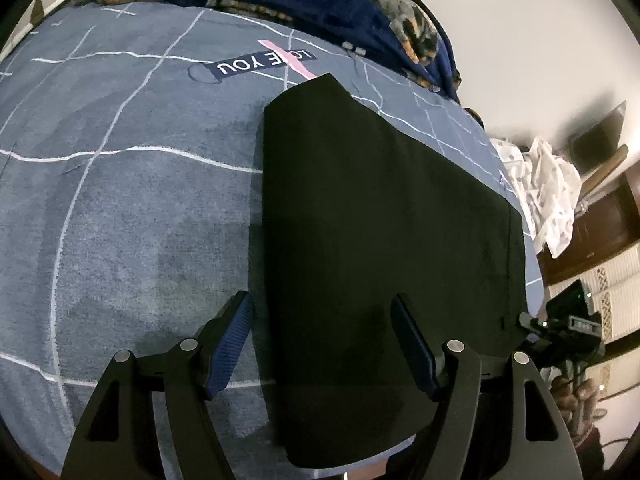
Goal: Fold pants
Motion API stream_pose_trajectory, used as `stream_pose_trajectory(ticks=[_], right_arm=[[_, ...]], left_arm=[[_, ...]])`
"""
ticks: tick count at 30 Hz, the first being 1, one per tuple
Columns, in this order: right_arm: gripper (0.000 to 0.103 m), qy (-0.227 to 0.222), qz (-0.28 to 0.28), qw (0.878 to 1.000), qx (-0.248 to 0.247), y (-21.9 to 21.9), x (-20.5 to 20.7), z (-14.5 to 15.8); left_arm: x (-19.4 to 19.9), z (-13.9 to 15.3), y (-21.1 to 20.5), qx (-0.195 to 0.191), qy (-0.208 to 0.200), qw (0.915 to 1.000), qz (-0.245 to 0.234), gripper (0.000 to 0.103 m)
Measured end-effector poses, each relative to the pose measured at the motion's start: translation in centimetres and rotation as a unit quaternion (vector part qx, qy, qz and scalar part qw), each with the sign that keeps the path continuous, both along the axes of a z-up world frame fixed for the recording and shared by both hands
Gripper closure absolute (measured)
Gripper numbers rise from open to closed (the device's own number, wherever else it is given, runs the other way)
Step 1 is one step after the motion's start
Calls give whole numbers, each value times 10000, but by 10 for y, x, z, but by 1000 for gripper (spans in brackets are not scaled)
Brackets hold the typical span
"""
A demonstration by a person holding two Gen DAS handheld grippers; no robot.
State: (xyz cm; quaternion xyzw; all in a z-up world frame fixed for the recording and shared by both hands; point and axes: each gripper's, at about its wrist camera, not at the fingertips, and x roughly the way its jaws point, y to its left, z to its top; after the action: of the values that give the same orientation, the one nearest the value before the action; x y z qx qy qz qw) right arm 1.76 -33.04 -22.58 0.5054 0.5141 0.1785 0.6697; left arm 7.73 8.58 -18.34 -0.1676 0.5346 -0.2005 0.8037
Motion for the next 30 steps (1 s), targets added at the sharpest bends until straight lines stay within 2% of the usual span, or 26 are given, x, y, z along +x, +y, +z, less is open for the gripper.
stream_pose_trajectory(ticks=[2, 3, 4, 5, 6, 7, 10, 15, 17, 19, 23, 26, 28, 29, 30], right_arm=[[77, -66, -29, 9999, -110, -2, 1, 10], [67, -109, -61, 9998, -141, -5, 1, 14], [60, -186, -114, 9995, -250, -8, 1, 21], [57, -231, -129, 9988, -403, -11, 0, 26], [49, -264, -138, 9974, -649, -13, 1, 31], [45, -277, -152, 9968, -741, -15, 1, 33], [44, -187, -168, 9981, -562, -18, 7, 27], [44, 101, 41, 9992, -374, -10, 19, 12], [54, 218, 116, 9991, -352, -6, 22, 6], [79, 177, 133, 9986, -471, -5, 23, 8], [83, -230, 283, 9973, -630, 4, 22, 31], [83, -501, 419, 9974, -290, 16, 26, 43], [83, -811, 530, 9952, 133, 27, 29, 48], [83, -879, 586, 9943, 154, 29, 27, 48], [85, -869, 629, 9942, -83, 26, 28, 44]], left_arm=[[0, 0, 1, -1, 7, 10000, -8, 32], [0, 0, 1, -17, 9, 10000, 1, 31], [0, 0, 1, -32, 13, 10000, 10, 31], [0, 0, 1, -43, 19, 10000, 13, 31], [0, 0, 1, -55, 25, 10000, 16, 31], [0, 0, 2, -67, 31, 10000, 18, 31], [0, -1, 2, -94, 34, 9999, 16, 30], [0, -2, 1, -101, 37, 9999, 20, 29], [0, -2, 1, -103, 40, 9999, 20, 29], [0, -2, 1, -108, 47, 9999, 23, 29], [1, -1, 4, -107, 49, 9999, 71, 29], [2, 2, 10, -128, 19, 9997, 188, 29], [3, 2, 17, -168, 31, 9994, 297, 29], [3, 0, 20, -205, 70, 9991, 360, 29], [3, -1, 23, -262, 107, 9988, 407, 29]])
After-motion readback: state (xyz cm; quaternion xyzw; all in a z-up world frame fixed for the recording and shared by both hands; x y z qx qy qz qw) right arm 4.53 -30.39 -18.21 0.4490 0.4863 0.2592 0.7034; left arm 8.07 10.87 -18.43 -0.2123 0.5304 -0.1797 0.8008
